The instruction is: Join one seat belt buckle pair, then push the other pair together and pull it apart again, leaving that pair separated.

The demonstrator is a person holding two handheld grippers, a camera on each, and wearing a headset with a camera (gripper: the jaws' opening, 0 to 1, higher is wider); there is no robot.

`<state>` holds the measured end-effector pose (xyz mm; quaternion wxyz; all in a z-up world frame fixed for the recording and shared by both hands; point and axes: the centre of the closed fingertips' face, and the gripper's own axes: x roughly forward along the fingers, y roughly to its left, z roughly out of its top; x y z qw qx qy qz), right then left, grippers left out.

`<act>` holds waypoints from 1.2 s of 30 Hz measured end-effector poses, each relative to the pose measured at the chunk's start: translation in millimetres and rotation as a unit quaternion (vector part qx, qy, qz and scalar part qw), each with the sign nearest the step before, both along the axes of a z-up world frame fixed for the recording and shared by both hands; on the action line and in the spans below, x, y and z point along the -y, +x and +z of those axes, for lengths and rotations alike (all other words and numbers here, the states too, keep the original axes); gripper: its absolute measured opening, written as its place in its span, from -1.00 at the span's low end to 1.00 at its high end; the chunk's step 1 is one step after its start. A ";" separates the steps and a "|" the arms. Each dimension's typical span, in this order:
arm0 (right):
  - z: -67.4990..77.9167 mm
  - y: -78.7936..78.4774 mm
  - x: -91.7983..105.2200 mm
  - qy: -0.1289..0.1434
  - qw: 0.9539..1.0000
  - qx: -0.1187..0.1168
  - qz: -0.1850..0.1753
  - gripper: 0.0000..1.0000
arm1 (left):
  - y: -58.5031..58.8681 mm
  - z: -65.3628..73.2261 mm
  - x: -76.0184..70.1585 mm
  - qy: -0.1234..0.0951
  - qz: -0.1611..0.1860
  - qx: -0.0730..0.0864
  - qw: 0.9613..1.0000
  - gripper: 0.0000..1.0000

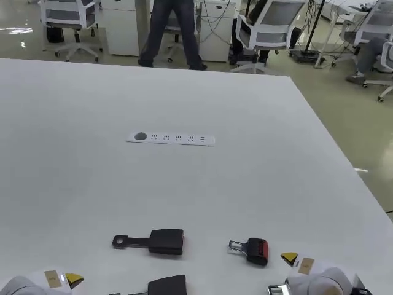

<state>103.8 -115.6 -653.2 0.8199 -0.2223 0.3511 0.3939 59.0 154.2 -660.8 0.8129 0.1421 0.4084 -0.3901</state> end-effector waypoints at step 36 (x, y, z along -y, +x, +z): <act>0.9 -7.4 14.6 -0.005 1.000 0.000 -0.009 0.94 | -3.0 1.8 2.0 0.001 0.001 0.007 1.000 0.90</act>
